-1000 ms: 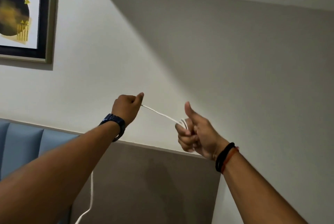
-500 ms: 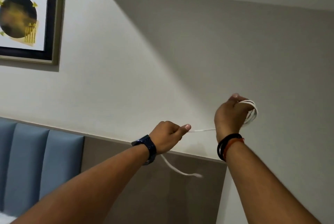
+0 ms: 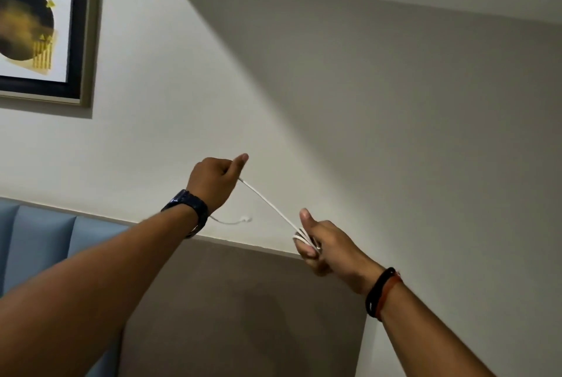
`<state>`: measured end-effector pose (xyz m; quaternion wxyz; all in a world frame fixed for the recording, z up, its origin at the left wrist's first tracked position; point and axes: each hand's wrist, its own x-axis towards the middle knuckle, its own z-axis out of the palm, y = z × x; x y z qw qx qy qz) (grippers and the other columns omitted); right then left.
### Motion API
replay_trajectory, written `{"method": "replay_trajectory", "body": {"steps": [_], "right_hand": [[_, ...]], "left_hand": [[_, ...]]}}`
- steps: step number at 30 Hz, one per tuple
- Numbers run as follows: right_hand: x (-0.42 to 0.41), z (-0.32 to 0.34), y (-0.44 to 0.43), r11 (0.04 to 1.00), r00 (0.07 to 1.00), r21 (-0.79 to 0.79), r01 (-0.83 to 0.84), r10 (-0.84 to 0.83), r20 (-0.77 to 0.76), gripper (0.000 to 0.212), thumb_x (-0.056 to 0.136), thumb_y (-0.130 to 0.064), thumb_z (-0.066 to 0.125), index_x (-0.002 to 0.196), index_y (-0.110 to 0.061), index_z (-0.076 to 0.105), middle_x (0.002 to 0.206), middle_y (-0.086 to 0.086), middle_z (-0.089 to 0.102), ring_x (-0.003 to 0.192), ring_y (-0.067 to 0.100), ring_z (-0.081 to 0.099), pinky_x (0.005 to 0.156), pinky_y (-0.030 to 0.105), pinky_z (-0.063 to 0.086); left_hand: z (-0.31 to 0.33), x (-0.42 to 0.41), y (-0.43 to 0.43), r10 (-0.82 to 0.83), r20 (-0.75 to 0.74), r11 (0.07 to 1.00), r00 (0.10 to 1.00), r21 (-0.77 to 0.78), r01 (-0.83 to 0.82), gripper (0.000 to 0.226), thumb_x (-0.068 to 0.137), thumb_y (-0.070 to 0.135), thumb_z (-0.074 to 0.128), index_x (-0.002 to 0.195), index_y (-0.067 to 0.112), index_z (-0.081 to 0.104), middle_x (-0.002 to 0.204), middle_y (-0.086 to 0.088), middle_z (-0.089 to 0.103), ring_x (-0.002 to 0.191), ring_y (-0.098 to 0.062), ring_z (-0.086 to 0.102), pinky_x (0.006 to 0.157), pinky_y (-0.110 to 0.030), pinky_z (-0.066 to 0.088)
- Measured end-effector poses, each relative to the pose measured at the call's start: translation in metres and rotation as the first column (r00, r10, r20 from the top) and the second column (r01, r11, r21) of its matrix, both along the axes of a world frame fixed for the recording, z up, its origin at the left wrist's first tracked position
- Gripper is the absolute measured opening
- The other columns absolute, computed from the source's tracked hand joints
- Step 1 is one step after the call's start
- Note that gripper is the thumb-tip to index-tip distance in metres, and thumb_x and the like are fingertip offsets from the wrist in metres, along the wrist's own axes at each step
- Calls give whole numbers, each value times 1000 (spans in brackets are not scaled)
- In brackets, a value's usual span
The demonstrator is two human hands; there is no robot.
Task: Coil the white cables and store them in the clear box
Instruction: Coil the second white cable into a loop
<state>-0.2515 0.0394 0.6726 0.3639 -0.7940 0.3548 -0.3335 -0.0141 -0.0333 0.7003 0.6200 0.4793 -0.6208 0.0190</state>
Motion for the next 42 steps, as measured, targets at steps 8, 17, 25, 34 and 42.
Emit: {"method": "replay_trajectory", "body": {"steps": [8,17,25,34,42], "right_hand": [[52,45,39,852,662,-35,-523,431,613,49,96,-45,33,54,-20,36,43,-7,21,41,13,16,48,28,15],[7,60,-9,567,419,-98,818,-472,776,32,100,-27,34,75,-17,52,74,2,57,68,16,53,66,27,38],[5,1,-18,754,786,-504,421,-581,-213,43,100,-40,27,79,-12,53,75,3,60,73,21,60,70,33,46],[36,17,20,902,860,180,-393,292,418,54,90,-52,37,48,-19,28,38,-5,19,38,15,15,45,28,16],[33,25,20,797,609,104,-594,362,706,49,90,-38,38,48,-19,22,37,-2,14,36,16,12,45,28,15]], "left_hand": [[-31,-48,12,-232,-81,966,969,95,239,51,95,28,51,46,14,59,56,-9,64,57,-25,57,64,-45,51],[-59,-61,38,-390,225,916,893,192,352,59,87,63,38,50,17,34,46,9,28,46,-10,23,50,-27,23],[-21,-26,38,-156,391,987,907,24,159,53,76,69,38,51,22,40,42,8,37,41,-9,34,46,-21,25],[-16,-27,42,-156,57,967,986,-194,165,62,79,79,12,65,26,42,57,6,44,56,-16,41,54,-38,37],[-30,-61,45,-358,57,891,932,-277,359,19,96,43,33,81,35,40,70,12,45,61,-5,39,57,-21,35]]}}
